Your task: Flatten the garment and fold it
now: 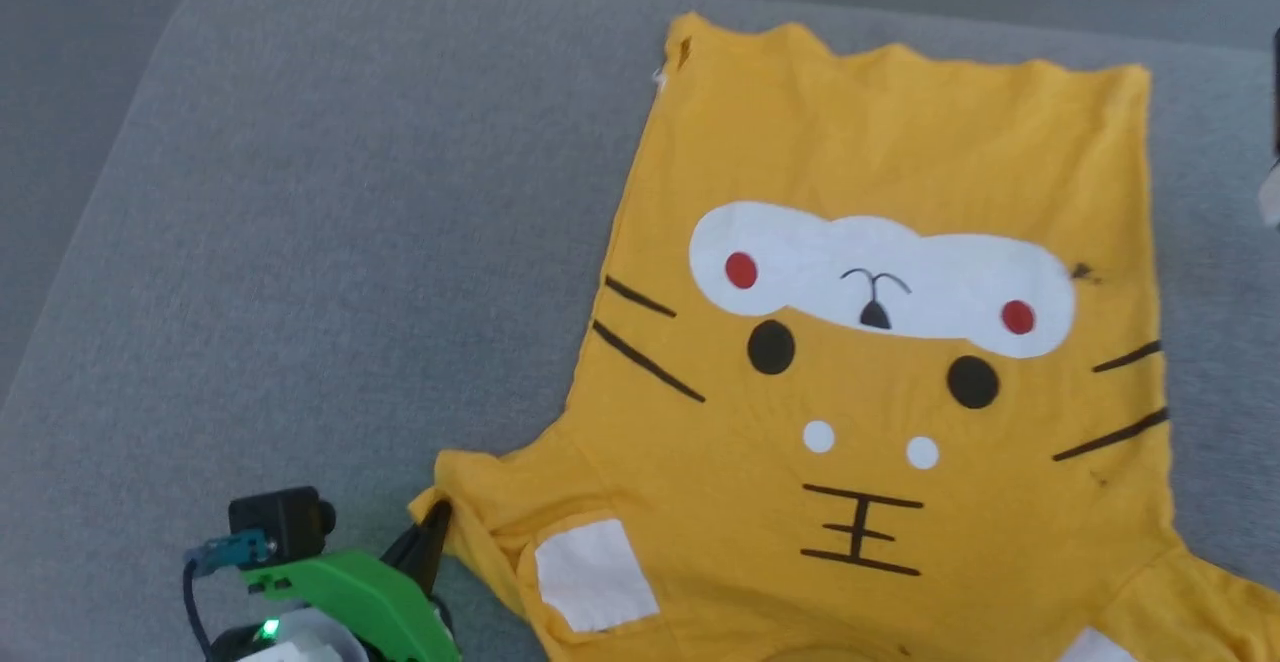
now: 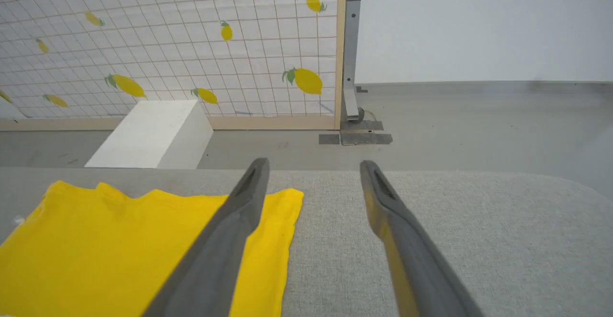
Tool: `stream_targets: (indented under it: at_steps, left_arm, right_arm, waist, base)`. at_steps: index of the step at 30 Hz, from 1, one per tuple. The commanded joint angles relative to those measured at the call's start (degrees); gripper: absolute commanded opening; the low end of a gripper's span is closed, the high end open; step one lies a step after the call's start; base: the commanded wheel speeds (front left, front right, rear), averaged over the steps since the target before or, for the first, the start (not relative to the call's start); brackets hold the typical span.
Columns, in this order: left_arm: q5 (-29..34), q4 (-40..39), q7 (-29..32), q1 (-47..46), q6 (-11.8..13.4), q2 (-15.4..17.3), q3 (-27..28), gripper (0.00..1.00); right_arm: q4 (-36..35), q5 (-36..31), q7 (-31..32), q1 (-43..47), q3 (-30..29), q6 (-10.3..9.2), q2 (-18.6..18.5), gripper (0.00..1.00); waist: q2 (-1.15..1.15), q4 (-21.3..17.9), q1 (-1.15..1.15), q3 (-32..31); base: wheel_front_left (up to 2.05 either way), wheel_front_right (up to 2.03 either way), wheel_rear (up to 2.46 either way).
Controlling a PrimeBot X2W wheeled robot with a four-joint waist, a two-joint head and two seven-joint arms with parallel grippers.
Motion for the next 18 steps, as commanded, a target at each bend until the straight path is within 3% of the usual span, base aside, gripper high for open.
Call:
stream_targets:
  at_steps: [1,8,15,16,17,18]
  left_arm:
    - [0.33,0.16,-0.61,-1.57,-0.52,-0.50,-0.32,0.00]
    - [0.23,1.82,-2.63,-4.69,-1.97,-2.13,-1.75,0.00]
    - [-0.27,4.01,-3.99,-6.19,-3.05,-3.18,-2.57,0.00]
    - [-0.32,4.29,-4.14,-6.30,-3.10,-3.22,-2.58,0.00]
    - [-0.33,4.49,-4.22,-6.38,-3.13,-3.22,-2.59,0.00]
    - [-0.34,4.74,-4.30,-6.45,-3.14,-3.21,-2.59,0.00]
  right_arm:
    - [1.74,-1.24,2.43,-2.56,-0.35,-0.08,-0.62,1.00]
    - [6.43,-7.25,18.14,-12.49,-4.98,-0.08,-1.92,1.00]
    - [4.14,-13.22,31.05,-16.05,-7.46,-0.08,-0.63,1.00]
    - [3.41,-13.99,33.24,-15.91,-7.52,-0.08,-0.47,0.83]
    - [2.71,-14.48,34.66,-15.79,-7.79,-0.08,-0.38,0.47]
    - [1.75,-15.21,36.11,-15.46,-7.84,-0.08,-0.39,0.32]
  waist:
    - [0.00,5.36,0.00,7.01]
    - [0.00,8.69,0.00,13.21]
    - [0.00,9.63,0.00,16.02]
    - [0.00,9.60,0.00,16.13]
    - [0.00,9.57,0.00,16.18]
    - [0.00,9.49,0.00,16.13]
  base:
    - [0.00,0.00,0.00]
    - [0.00,0.00,0.00]
    - [0.00,0.00,0.00]
    - [0.00,0.00,0.00]
    - [0.00,0.00,0.00]
    - [0.00,0.00,0.00]
